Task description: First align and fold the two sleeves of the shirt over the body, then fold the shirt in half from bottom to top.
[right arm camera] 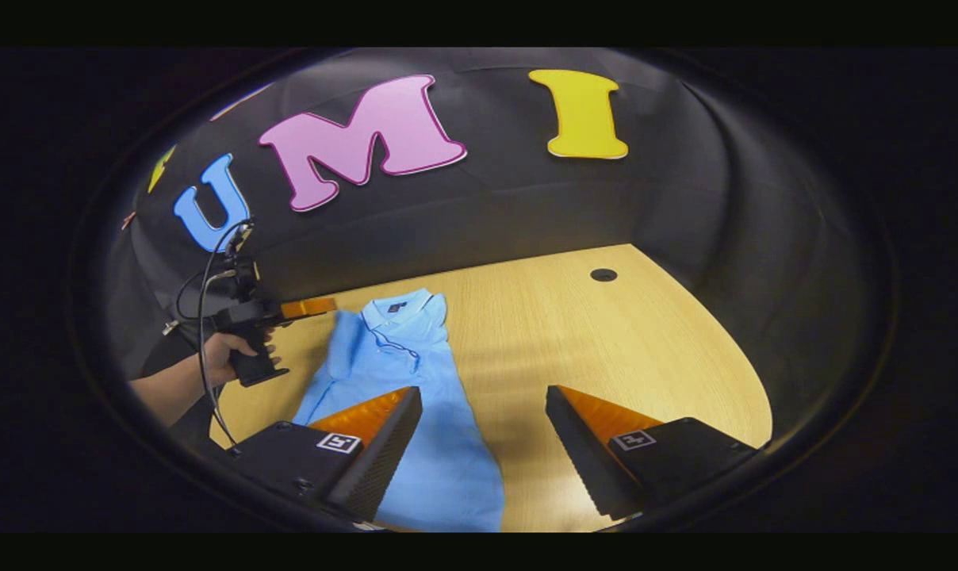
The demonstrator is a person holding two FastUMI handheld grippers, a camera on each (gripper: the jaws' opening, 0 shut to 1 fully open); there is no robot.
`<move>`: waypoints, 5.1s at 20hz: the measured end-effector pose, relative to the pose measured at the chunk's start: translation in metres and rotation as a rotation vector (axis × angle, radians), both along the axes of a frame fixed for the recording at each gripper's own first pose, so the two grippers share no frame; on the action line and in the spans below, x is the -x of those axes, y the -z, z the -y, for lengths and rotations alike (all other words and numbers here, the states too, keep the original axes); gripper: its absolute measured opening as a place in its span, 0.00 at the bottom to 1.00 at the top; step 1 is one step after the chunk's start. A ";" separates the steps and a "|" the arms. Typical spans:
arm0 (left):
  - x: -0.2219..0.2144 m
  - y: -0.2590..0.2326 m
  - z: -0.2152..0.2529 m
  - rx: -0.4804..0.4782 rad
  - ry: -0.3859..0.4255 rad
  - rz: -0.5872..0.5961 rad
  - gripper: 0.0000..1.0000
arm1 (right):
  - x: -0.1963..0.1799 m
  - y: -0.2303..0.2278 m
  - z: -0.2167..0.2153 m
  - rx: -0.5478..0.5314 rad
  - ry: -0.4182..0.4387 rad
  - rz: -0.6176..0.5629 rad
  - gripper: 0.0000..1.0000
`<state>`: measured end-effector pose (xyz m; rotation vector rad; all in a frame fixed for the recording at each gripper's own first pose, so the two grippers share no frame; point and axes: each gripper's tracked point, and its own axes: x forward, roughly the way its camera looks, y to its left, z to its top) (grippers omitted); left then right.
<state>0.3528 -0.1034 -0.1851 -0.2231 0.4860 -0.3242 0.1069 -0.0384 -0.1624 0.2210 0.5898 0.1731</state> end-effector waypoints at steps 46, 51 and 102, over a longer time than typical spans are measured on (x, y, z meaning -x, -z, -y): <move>0.441 0.172 -0.077 -0.304 -0.035 -0.363 0.69 | 0.207 0.181 -0.044 0.282 -0.163 -0.336 0.60; 0.434 0.168 -0.065 -0.245 -0.052 -0.379 0.14 | 0.203 0.181 -0.051 0.254 -0.200 -0.364 0.14; -0.137 0.035 -0.140 -0.177 -0.328 -0.003 0.11 | -0.379 0.032 -0.128 0.160 -0.105 0.114 0.00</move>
